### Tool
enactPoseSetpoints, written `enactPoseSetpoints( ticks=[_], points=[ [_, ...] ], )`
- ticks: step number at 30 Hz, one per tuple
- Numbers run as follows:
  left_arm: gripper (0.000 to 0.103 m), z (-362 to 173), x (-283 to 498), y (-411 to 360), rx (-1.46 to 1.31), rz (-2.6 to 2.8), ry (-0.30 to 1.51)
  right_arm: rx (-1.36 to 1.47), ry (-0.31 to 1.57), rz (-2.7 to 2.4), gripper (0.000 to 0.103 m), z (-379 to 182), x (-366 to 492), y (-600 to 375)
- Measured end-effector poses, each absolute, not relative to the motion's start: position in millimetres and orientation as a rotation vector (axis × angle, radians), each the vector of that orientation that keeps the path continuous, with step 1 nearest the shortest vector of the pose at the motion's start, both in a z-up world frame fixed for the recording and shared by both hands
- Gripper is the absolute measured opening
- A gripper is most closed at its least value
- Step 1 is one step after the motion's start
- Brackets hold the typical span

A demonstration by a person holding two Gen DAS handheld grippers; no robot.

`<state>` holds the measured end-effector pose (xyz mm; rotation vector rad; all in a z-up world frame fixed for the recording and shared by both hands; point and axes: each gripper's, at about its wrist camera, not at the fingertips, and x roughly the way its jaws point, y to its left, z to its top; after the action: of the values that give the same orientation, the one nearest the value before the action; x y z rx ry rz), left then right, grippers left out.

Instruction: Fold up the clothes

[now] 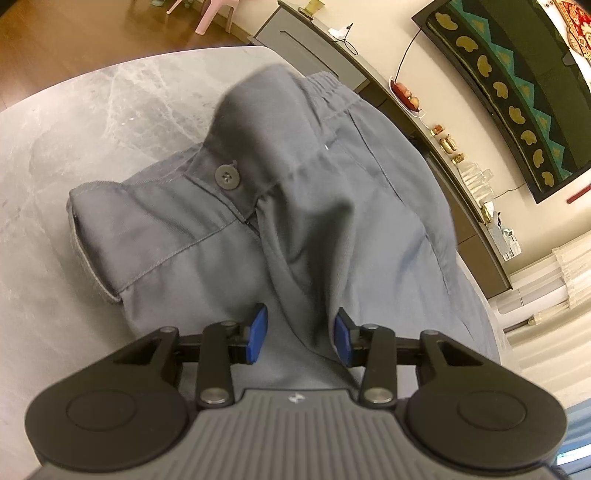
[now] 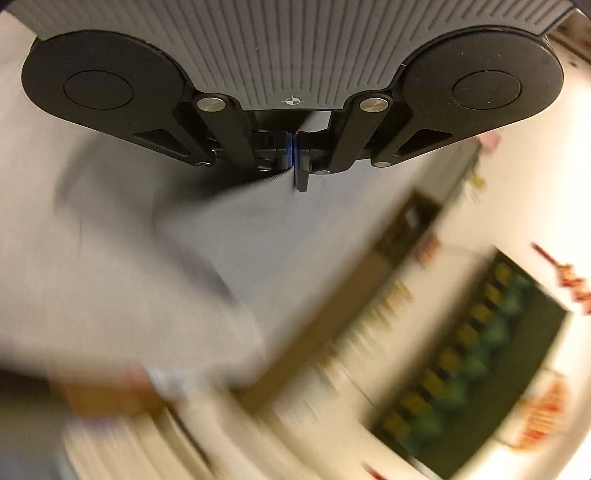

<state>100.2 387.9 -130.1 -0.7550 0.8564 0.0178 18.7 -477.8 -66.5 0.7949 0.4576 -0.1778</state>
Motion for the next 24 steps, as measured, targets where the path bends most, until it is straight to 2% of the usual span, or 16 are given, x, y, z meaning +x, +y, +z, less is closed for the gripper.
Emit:
enactPoseSetpoints(
  ticks=[6, 13, 14, 16, 17, 18, 22, 24],
  points=[
    [0.039, -129.6, 105.9, 386.9, -0.768, 0.02, 0.866, 0.837, 0.672, -0.327, 0.0, -109.5, 15.0, -492.5],
    [0.041, -127.3, 103.1, 393.7, -0.794, 0.049, 0.855, 0.886, 0.659, -0.385, 0.0, -110.8, 8.2, -505.8],
    [0.043, -126.8, 102.1, 395.9, -0.81, 0.06, 0.852, 0.889, 0.647, -0.425, 0.003, -105.8, 3.5, -508.6],
    [0.047, -123.9, 98.4, 403.0, -0.843, 0.084, 0.834, 0.844, 0.59, -0.566, 0.016, -86.2, -9.8, -508.4],
    [0.047, -122.2, 96.3, 407.4, -0.858, 0.095, 0.824, 0.789, 0.537, -0.653, 0.04, -72.5, -19.2, -502.8],
    [0.047, -121.9, 94.5, 411.5, -0.873, 0.1, 0.82, 0.716, 0.48, -0.746, 0.046, -57.2, -28.9, -494.8],
    [0.047, -115.0, 82.0, 429.7, -0.967, 0.05, 0.749, 0.388, 0.302, -0.693, 0.045, -10.5, -39.4, -414.7],
    [0.051, -109.4, 77.7, 437.9, -0.971, 0.013, 0.703, 0.277, 0.273, -0.536, 0.045, -4.1, -26.8, -357.0]
  ],
)
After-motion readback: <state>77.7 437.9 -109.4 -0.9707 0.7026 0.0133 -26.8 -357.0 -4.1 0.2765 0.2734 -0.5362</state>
